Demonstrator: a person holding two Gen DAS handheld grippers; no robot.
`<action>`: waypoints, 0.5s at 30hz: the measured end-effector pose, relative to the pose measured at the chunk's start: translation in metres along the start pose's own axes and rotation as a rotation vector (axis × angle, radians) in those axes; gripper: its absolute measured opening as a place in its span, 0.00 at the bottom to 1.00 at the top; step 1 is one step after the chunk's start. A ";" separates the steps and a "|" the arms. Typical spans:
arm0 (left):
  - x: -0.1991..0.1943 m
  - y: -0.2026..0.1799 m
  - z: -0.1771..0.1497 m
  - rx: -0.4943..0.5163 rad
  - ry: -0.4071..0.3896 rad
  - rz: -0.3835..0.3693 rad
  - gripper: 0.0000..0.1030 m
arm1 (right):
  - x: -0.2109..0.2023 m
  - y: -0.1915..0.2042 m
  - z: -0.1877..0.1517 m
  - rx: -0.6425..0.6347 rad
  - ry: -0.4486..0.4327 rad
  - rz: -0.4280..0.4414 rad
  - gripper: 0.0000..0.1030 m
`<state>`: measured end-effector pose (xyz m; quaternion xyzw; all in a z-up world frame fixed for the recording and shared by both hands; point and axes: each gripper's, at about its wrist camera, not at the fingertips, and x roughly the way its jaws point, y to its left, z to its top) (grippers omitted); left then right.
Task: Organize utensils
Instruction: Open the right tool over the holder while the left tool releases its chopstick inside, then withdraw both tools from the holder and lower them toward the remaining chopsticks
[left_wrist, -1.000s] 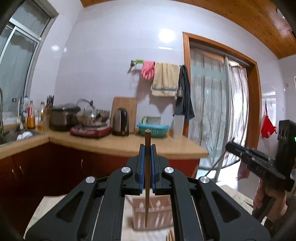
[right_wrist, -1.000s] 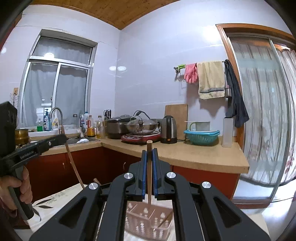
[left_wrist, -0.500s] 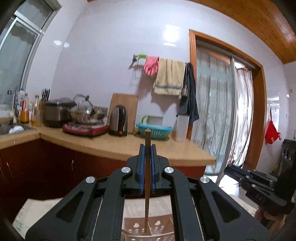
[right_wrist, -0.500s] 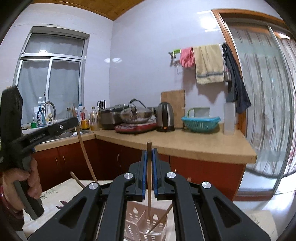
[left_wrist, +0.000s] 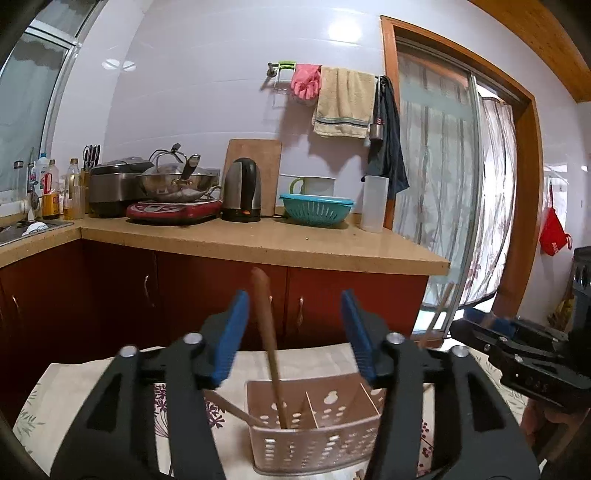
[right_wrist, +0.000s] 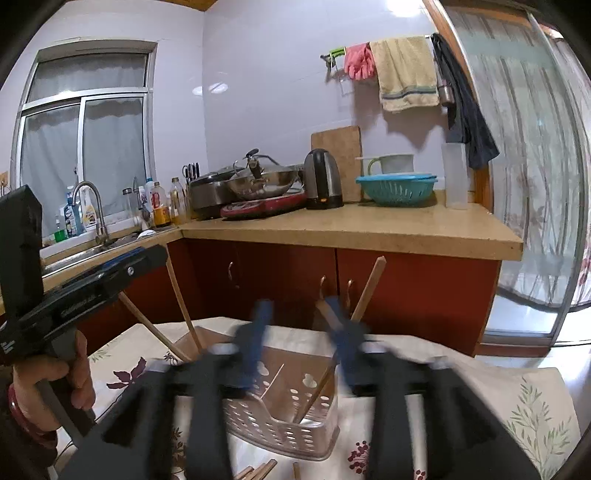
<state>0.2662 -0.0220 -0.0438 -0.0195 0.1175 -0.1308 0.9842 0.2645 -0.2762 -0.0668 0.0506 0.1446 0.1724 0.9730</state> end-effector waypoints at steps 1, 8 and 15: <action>-0.003 -0.001 0.000 0.002 -0.001 0.002 0.63 | -0.005 0.002 0.001 -0.006 -0.013 -0.006 0.50; -0.032 -0.008 -0.002 0.018 0.009 -0.001 0.76 | -0.038 0.008 0.011 -0.043 -0.061 -0.042 0.65; -0.073 -0.014 -0.017 0.029 0.019 0.006 0.77 | -0.082 0.012 0.006 -0.050 -0.090 -0.069 0.65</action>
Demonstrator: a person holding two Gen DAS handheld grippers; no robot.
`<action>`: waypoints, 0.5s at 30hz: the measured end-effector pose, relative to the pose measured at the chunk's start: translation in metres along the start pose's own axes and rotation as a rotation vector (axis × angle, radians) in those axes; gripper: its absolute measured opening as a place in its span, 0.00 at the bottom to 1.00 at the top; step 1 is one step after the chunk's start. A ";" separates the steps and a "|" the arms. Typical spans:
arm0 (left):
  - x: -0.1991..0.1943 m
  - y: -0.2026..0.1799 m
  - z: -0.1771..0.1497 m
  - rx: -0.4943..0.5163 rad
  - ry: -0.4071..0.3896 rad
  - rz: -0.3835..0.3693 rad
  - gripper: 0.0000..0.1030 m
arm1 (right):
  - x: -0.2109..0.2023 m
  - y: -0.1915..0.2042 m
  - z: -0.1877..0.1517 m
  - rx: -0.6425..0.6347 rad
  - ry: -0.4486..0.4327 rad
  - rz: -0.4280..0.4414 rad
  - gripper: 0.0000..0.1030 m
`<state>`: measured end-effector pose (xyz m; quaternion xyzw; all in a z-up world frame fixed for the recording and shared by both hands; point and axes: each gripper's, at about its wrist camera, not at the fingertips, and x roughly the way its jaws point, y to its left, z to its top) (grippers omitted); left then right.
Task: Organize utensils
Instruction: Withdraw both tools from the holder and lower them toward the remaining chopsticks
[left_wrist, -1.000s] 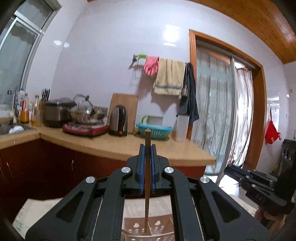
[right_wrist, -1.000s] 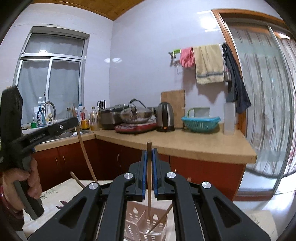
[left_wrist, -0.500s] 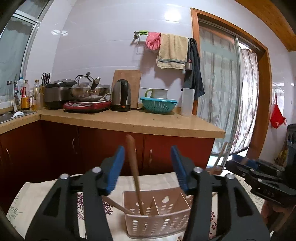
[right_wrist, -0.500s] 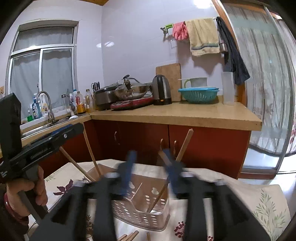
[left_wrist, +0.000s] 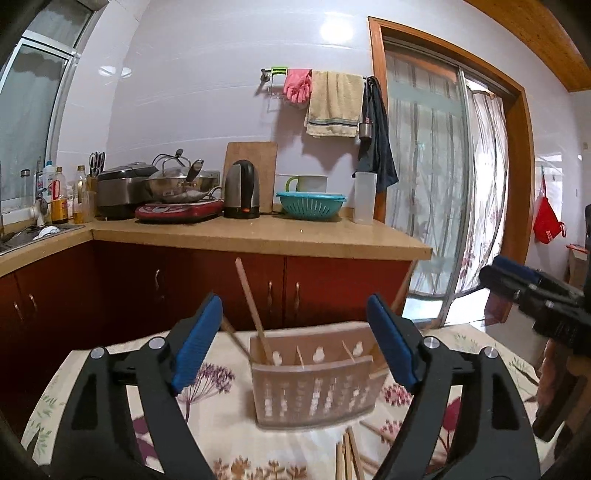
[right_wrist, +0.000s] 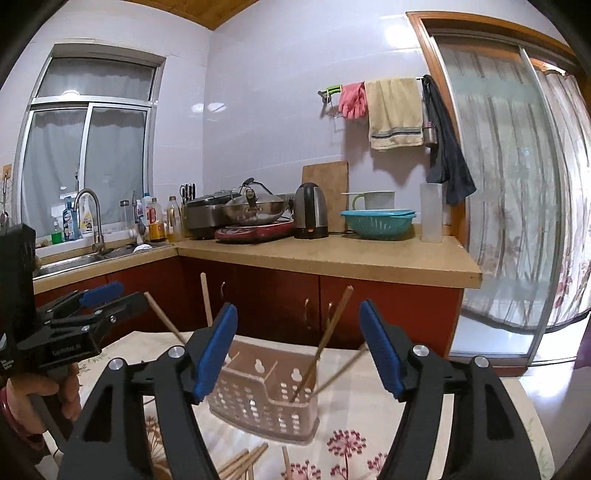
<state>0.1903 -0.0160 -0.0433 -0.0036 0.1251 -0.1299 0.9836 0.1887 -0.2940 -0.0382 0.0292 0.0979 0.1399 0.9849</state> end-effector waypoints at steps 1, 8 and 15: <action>-0.004 0.001 -0.003 0.001 0.008 0.002 0.77 | -0.004 0.000 -0.003 0.002 0.002 -0.002 0.65; -0.030 -0.001 -0.052 0.002 0.101 0.016 0.76 | -0.031 0.001 -0.051 0.023 0.075 0.000 0.65; -0.059 -0.007 -0.114 0.020 0.210 0.013 0.73 | -0.051 0.007 -0.120 0.022 0.178 0.007 0.53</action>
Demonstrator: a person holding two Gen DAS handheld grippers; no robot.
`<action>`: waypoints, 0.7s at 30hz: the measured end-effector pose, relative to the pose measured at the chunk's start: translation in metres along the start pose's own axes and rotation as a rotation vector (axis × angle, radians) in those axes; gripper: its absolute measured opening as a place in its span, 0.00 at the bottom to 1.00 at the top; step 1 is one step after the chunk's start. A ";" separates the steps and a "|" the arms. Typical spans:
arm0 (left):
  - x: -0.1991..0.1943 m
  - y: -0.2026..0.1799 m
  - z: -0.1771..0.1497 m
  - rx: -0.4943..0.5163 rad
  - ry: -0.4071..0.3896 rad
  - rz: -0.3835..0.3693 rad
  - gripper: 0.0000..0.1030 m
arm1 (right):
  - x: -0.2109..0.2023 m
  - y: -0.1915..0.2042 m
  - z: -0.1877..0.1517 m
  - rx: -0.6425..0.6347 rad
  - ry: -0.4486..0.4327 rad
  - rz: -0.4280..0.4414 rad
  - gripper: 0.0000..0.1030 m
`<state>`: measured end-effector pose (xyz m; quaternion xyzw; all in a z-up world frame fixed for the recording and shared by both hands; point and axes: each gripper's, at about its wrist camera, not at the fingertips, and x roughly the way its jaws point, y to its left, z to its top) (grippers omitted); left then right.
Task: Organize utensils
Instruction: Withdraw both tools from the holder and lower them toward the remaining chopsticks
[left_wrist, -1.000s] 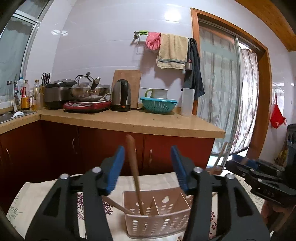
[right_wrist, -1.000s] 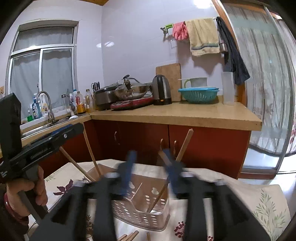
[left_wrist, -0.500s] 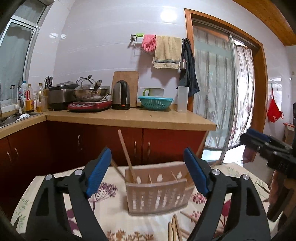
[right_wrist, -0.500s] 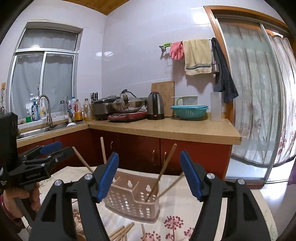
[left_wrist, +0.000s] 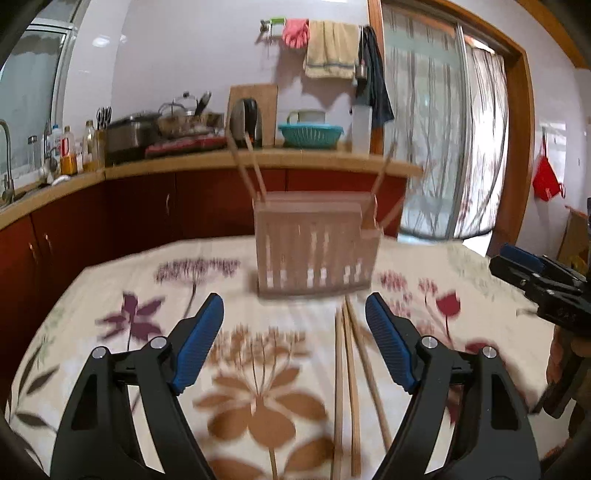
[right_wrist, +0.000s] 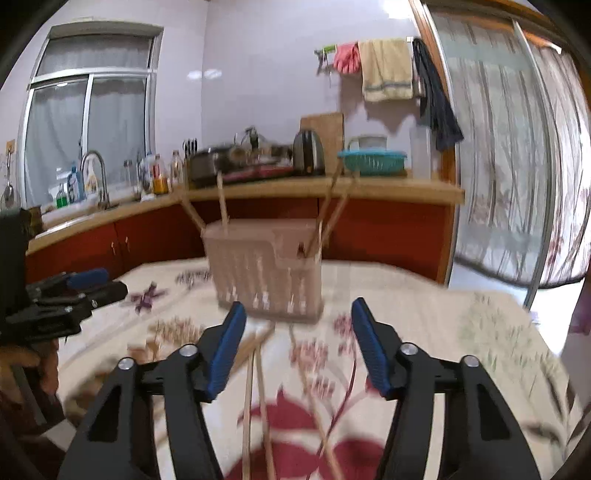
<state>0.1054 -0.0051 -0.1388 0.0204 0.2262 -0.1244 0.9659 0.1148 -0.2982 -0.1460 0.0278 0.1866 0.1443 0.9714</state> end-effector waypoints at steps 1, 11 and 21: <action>-0.002 -0.001 -0.010 0.000 0.019 -0.004 0.71 | 0.000 0.000 -0.010 0.003 0.018 0.004 0.52; -0.007 -0.011 -0.075 -0.006 0.148 -0.028 0.58 | -0.005 -0.002 -0.075 0.015 0.131 0.010 0.47; 0.001 -0.022 -0.108 0.019 0.183 -0.038 0.44 | -0.008 -0.001 -0.098 0.017 0.147 0.017 0.43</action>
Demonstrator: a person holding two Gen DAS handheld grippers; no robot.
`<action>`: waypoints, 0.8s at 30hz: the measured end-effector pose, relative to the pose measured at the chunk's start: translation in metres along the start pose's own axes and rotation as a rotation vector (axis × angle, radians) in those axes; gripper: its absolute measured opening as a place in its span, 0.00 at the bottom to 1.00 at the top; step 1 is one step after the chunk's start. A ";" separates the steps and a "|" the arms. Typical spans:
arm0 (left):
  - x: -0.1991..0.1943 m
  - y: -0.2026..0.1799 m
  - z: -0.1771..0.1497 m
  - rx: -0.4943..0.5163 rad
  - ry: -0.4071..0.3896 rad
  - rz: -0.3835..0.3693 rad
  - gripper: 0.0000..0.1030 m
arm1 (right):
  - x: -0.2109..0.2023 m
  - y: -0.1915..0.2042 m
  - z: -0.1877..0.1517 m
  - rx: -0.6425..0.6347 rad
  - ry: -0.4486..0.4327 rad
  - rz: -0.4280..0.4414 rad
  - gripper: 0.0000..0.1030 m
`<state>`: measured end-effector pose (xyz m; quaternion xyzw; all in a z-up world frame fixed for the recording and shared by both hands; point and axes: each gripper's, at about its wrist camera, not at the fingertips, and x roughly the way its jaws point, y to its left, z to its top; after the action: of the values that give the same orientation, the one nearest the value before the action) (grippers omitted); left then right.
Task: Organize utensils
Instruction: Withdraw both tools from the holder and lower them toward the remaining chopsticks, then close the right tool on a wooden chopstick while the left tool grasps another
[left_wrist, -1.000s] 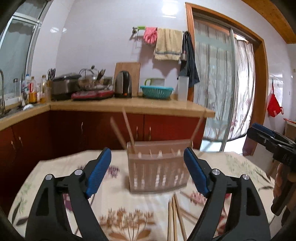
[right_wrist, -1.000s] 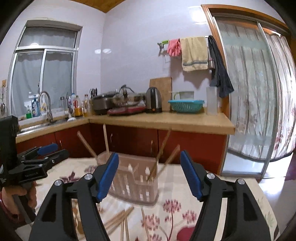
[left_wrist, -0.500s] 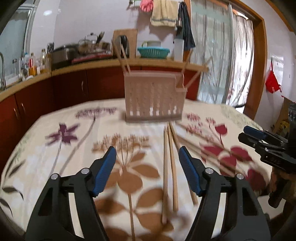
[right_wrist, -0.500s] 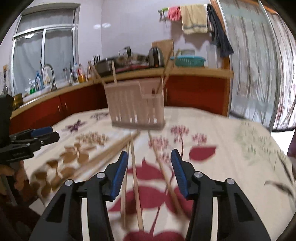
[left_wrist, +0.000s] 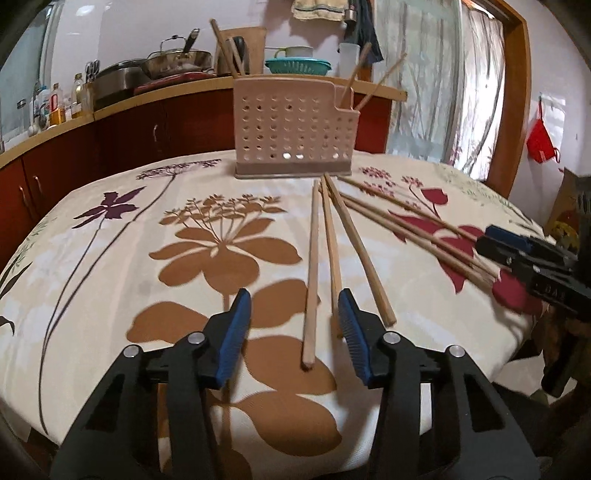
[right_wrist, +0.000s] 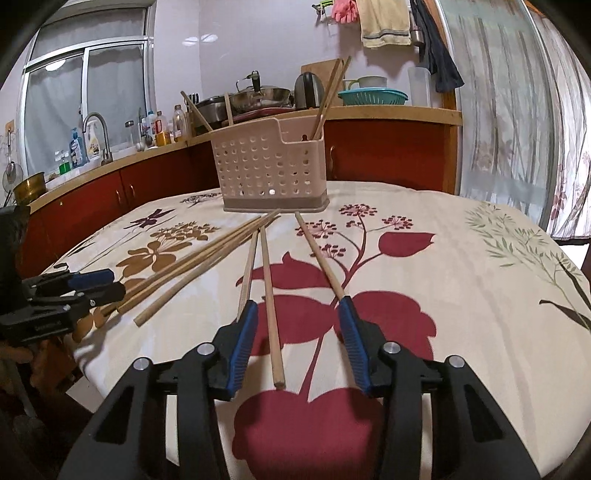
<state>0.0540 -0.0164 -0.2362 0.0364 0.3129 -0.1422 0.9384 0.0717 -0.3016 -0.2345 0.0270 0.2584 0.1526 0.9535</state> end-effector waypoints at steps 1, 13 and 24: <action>0.001 -0.002 -0.002 0.010 -0.001 0.002 0.43 | 0.001 0.000 -0.001 0.000 0.001 0.000 0.43; -0.001 0.006 -0.006 -0.020 -0.026 0.000 0.40 | 0.001 0.001 -0.003 0.011 0.006 0.008 0.42; 0.003 0.008 -0.009 -0.006 -0.020 0.016 0.27 | 0.001 0.004 -0.004 0.008 0.012 0.010 0.42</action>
<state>0.0534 -0.0081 -0.2457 0.0347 0.3035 -0.1343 0.9427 0.0697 -0.2974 -0.2375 0.0315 0.2644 0.1566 0.9511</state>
